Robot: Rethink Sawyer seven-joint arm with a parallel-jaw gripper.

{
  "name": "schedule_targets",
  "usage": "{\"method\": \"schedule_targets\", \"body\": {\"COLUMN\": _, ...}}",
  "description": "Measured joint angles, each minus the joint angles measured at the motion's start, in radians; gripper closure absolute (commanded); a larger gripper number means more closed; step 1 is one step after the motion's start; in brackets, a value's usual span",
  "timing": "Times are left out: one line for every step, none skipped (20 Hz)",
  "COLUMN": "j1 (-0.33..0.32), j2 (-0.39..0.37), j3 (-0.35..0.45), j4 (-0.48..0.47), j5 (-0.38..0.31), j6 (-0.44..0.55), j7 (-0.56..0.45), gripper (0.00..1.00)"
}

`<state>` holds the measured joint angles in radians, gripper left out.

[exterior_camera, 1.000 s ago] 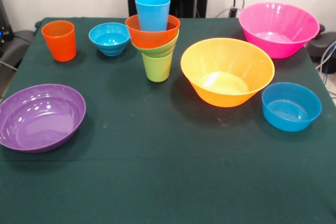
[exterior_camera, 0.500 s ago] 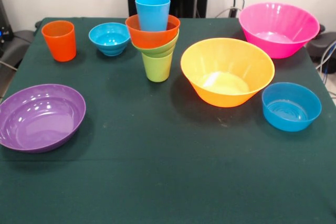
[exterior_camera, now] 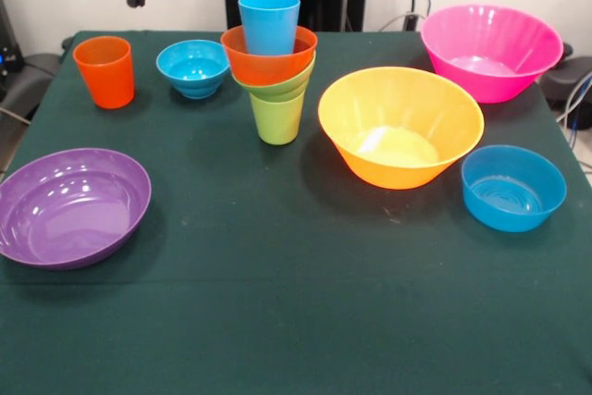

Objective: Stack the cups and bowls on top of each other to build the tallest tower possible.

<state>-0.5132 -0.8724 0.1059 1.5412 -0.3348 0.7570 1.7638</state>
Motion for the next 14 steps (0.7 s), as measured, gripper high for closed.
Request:
{"method": "schedule_targets", "body": {"j1": -0.006, "j2": 0.003, "j3": 0.008, "j4": 0.0, "j5": -0.004, "j6": 0.0, "j7": 0.0, "gripper": 0.0}}
{"method": "schedule_targets", "body": {"j1": -0.016, "j2": 0.01, "j3": 0.021, "j4": 0.0, "j5": -0.009, "j6": 0.0, "j7": 0.0, "gripper": 0.0}}
{"method": "schedule_targets", "body": {"j1": -0.017, "j2": 0.011, "j3": 0.023, "j4": 0.0, "j5": -0.01, "j6": 0.0, "j7": 0.0, "gripper": 0.0}}
{"method": "schedule_targets", "body": {"j1": -0.029, "j2": 0.018, "j3": 0.038, "j4": 0.0, "j5": -0.013, "j6": 0.0, "j7": 0.0, "gripper": 0.0}}
{"method": "schedule_targets", "body": {"j1": -0.038, "j2": 0.024, "j3": 0.049, "j4": 0.0, "j5": -0.013, "j6": 0.0, "j7": 0.0, "gripper": 0.0}}
{"method": "schedule_targets", "body": {"j1": -0.043, "j2": 0.029, "j3": 0.055, "j4": 0.0, "j5": -0.014, "j6": 0.0, "j7": 0.0, "gripper": 0.0}}
{"method": "schedule_targets", "body": {"j1": -0.047, "j2": 0.032, "j3": 0.059, "j4": 0.0, "j5": -0.014, "j6": 0.0, "j7": 0.0, "gripper": 0.0}}
{"method": "schedule_targets", "body": {"j1": -0.053, "j2": 0.04, "j3": 0.066, "j4": 0.0, "j5": -0.014, "j6": 0.0, "j7": 0.0, "gripper": 0.0}}
{"method": "schedule_targets", "body": {"j1": -0.056, "j2": 0.044, "j3": 0.071, "j4": 0.0, "j5": -0.014, "j6": 0.0, "j7": 0.0, "gripper": 0.0}}
{"method": "schedule_targets", "body": {"j1": -0.059, "j2": 0.049, "j3": 0.075, "j4": 0.0, "j5": -0.017, "j6": 0.0, "j7": 0.0, "gripper": 0.0}}
{"method": "schedule_targets", "body": {"j1": -0.064, "j2": 0.061, "j3": 0.083, "j4": -0.001, "j5": -0.027, "j6": 0.0, "j7": 0.0, "gripper": 0.0}}
{"method": "schedule_targets", "body": {"j1": -0.065, "j2": 0.067, "j3": 0.085, "j4": 0.0, "j5": -0.034, "j6": 0.0, "j7": 0.0, "gripper": 0.0}}
{"method": "schedule_targets", "body": {"j1": -0.066, "j2": 0.07, "j3": 0.086, "j4": 0.0, "j5": -0.037, "j6": 0.0, "j7": 0.0, "gripper": 0.0}}
{"method": "schedule_targets", "body": {"j1": -0.067, "j2": 0.081, "j3": 0.089, "j4": 0.0, "j5": -0.052, "j6": 0.0, "j7": 0.0, "gripper": 0.0}}
